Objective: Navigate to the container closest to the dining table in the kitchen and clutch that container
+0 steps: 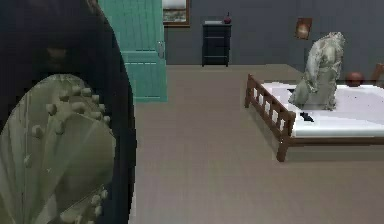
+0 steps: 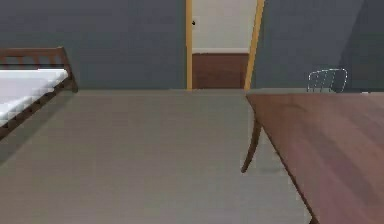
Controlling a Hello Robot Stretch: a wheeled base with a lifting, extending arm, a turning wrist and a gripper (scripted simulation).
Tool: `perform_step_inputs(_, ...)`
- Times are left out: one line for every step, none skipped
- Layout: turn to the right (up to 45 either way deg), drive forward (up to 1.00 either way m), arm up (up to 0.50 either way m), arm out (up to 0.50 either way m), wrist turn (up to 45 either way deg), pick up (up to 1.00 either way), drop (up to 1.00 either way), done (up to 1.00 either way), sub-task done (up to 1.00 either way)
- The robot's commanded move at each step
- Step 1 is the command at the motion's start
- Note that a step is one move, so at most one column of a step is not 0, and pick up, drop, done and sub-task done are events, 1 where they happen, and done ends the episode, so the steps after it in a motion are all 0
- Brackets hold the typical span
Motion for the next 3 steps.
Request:
perform_step_inputs(0.0, 1.0, 0.0, 0.0, 0.0, 0.0, 0.0, 0.0, 0.0)
perform_step_inputs(-3.0, 0.0, 0.0, 0.0, 0.0, 0.0, 0.0, 0.0, 0.0)
perform_step_inputs(0.0, 0.65, 0.0, 0.0, 0.0, 0.0, 0.0, 0.0, 0.0)
